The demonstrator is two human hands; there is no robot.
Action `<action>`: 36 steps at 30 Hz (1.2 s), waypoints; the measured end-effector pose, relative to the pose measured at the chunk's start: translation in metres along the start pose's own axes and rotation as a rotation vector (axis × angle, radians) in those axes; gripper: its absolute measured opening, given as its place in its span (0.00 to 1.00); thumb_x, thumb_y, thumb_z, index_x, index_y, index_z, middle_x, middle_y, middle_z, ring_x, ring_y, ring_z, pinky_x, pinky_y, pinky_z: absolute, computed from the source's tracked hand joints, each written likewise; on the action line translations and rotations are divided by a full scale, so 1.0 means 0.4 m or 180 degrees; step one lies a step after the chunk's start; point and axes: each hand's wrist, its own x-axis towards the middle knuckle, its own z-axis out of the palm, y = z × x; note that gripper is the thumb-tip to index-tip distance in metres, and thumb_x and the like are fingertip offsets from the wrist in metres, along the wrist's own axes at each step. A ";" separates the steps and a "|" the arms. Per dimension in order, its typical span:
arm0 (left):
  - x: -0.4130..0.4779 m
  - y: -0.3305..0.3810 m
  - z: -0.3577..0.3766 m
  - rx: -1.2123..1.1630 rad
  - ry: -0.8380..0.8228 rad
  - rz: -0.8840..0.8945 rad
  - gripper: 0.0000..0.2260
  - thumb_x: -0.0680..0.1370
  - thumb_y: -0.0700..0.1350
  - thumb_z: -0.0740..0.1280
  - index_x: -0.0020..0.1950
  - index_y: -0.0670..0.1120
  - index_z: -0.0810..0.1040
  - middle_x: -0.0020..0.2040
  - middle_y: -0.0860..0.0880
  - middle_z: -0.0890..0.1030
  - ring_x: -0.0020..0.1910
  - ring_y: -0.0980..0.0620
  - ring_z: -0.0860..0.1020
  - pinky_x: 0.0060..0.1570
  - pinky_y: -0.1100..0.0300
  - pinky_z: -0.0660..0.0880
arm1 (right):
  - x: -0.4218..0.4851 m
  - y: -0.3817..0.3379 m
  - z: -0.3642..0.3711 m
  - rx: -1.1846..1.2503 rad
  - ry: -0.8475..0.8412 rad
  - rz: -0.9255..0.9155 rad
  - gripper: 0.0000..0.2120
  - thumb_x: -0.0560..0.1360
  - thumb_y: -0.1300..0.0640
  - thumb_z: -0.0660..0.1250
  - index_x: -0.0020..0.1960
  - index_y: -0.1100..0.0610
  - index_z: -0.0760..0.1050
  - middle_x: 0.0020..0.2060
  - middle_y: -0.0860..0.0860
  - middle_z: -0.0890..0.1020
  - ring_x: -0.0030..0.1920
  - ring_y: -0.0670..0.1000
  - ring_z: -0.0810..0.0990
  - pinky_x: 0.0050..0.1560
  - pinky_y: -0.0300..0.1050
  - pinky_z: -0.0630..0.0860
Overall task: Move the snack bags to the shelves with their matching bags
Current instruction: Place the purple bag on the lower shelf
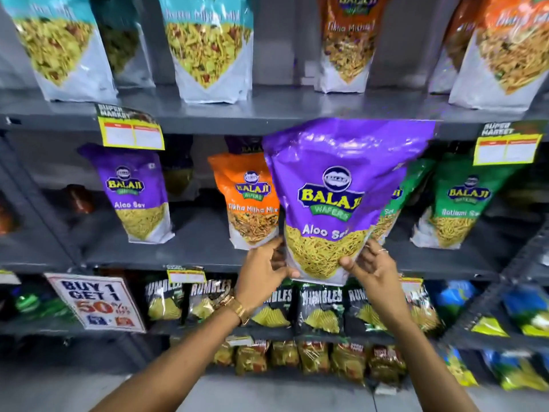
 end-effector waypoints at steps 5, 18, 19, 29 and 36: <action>0.047 -0.123 0.053 0.0710 0.0000 -0.0122 0.31 0.66 0.44 0.76 0.67 0.54 0.71 0.49 0.48 0.87 0.46 0.51 0.85 0.46 0.51 0.83 | 0.043 0.107 0.015 -0.0007 -0.0073 0.0367 0.25 0.72 0.66 0.69 0.67 0.61 0.67 0.62 0.52 0.77 0.67 0.53 0.74 0.58 0.33 0.75; 0.269 -0.239 0.133 0.1068 -0.0122 -0.0288 0.31 0.69 0.39 0.74 0.70 0.44 0.67 0.64 0.39 0.79 0.59 0.38 0.80 0.58 0.47 0.78 | 0.247 0.220 0.040 -0.0127 0.0156 0.0748 0.26 0.73 0.64 0.68 0.69 0.65 0.67 0.67 0.62 0.75 0.67 0.60 0.74 0.70 0.59 0.68; 0.272 -0.236 0.137 0.1068 -0.0141 -0.0315 0.30 0.70 0.39 0.74 0.69 0.43 0.67 0.65 0.39 0.78 0.60 0.37 0.79 0.58 0.48 0.77 | 0.255 0.224 0.042 -0.0103 0.0196 0.0742 0.25 0.74 0.65 0.67 0.69 0.65 0.66 0.67 0.61 0.75 0.67 0.60 0.74 0.69 0.56 0.69; 0.304 -0.245 0.160 0.1283 -0.0116 -0.0326 0.25 0.75 0.42 0.70 0.69 0.40 0.67 0.63 0.38 0.78 0.60 0.37 0.78 0.54 0.50 0.75 | 0.295 0.252 0.073 -0.0224 0.0771 0.0880 0.23 0.73 0.61 0.69 0.67 0.62 0.69 0.60 0.56 0.78 0.62 0.55 0.76 0.65 0.54 0.72; 0.200 -0.323 0.059 0.0987 0.0864 0.0205 0.09 0.75 0.51 0.67 0.49 0.46 0.78 0.44 0.52 0.78 0.45 0.52 0.77 0.48 0.48 0.77 | 0.161 0.245 0.191 -0.0668 0.0656 0.0250 0.03 0.77 0.57 0.64 0.48 0.56 0.75 0.42 0.52 0.81 0.44 0.52 0.80 0.44 0.40 0.75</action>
